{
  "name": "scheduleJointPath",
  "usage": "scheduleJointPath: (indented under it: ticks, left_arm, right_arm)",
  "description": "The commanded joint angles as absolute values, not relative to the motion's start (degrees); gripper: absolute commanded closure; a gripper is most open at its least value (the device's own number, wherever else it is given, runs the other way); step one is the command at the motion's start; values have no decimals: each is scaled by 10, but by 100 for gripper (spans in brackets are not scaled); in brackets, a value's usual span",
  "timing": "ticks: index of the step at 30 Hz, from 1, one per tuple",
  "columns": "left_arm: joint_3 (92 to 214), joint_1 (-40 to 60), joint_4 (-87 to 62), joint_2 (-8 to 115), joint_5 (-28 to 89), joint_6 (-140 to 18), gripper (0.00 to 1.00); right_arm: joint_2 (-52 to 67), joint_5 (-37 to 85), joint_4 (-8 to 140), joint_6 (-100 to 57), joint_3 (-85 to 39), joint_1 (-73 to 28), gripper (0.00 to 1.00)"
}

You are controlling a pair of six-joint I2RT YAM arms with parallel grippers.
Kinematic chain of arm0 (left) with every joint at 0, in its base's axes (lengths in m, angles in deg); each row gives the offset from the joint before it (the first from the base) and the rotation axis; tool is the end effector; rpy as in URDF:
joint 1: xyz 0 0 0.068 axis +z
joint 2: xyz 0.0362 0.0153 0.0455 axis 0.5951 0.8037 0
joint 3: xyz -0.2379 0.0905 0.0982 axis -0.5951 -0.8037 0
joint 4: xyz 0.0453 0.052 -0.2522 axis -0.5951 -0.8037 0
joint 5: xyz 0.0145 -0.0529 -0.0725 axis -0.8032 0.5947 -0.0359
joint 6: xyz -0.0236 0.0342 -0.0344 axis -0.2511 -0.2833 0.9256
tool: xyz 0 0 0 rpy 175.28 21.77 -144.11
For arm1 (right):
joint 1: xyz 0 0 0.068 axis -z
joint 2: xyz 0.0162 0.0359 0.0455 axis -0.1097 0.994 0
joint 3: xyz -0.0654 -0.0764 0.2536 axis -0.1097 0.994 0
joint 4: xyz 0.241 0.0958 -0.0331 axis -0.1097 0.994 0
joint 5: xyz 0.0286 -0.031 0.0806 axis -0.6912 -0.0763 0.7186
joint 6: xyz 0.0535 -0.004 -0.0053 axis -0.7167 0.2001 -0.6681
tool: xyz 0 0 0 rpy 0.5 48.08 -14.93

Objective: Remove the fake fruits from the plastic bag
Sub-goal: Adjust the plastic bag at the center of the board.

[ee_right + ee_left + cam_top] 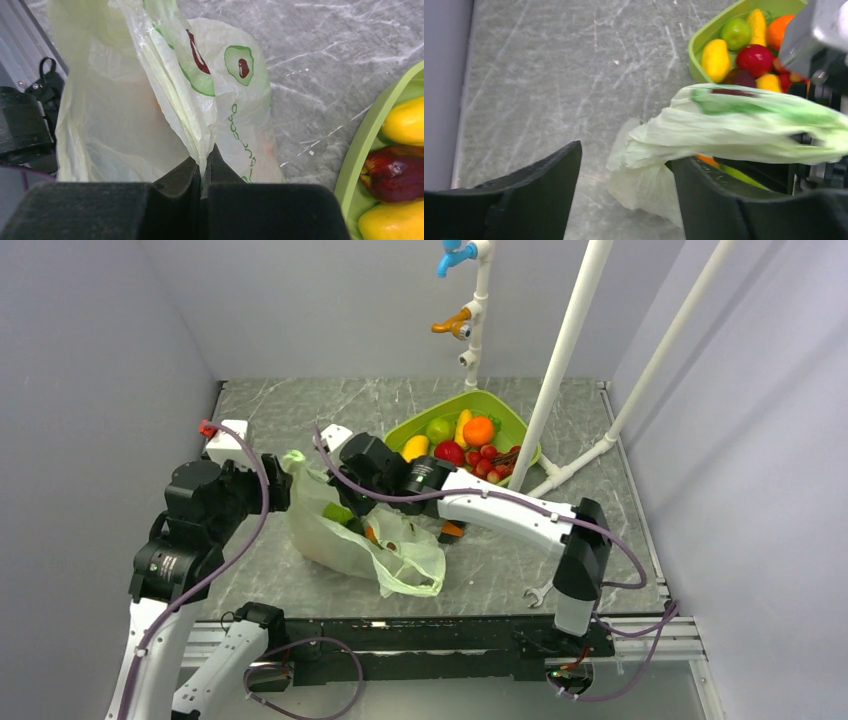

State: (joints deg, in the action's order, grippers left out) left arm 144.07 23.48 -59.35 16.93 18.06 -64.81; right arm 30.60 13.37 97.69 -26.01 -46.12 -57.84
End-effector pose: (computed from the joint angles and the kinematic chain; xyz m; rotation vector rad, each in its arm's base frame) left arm 0.1123 -0.0235 0.3977 0.0349 1.9253 -0.1790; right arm 0.1856 0.3790 0.3365 -1.0052 2.0897 0.6473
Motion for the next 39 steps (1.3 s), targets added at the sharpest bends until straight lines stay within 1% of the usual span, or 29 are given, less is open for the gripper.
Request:
scheduleJointPath:
  ticks: [1,2,3,7,9,13,16,20,23,24,27,30,34,35,38,39]
  left_arm:
    - [1485,238,-684,154,231,-585,12]
    - [1487,238,-702,149,240,-570,4]
    - [1489,238,-720,143,242,-554,1]
    - [1493,238,-764,107,252,-478,1]
    - [1482,238,-766,88,275,-413,1]
    - [1424,238,-749,64,378,-327,1]
    - [1414,238,-740,65,445,-324,1]
    - [1399,238,-764,46,437,-293,1]
    - [1362,238,-776,14,346,-213,1]
    - [1340,237,-758,1,333,-180,1]
    - [1271,238,-674,-15,345,-127,1]
    - [1245,238,-626,20,345,-113,1]
    - [1243,238,-571,82,348,-159,1]
    - [1251,238,-570,93,333,-177,4]
    - [1296,238,-613,109,256,-240,34]
    - [1317,238,-623,110,229,-258,55]
  right_arm:
    - [243,151,904,-277,-448,-558,100]
    - [240,153,899,-276,-445,-556,100]
    - [236,154,894,-276,-442,-552,100]
    - [234,158,876,-283,-431,-541,100]
    - [235,158,869,-287,-428,-540,100]
    - [237,173,862,-291,-423,-539,100]
    - [231,175,853,-292,-412,-538,100]
    - [229,173,851,-292,-406,-536,100]
    - [230,178,848,-294,-404,-536,100]
    - [230,182,846,-295,-406,-535,100]
    - [232,191,845,-298,-412,-536,100]
    - [235,192,852,-299,-418,-536,100]
    - [229,184,854,-300,-414,-535,100]
    - [228,180,853,-298,-414,-536,100]
    - [226,170,854,-296,-414,-534,100]
    - [226,168,853,-297,-414,-531,100]
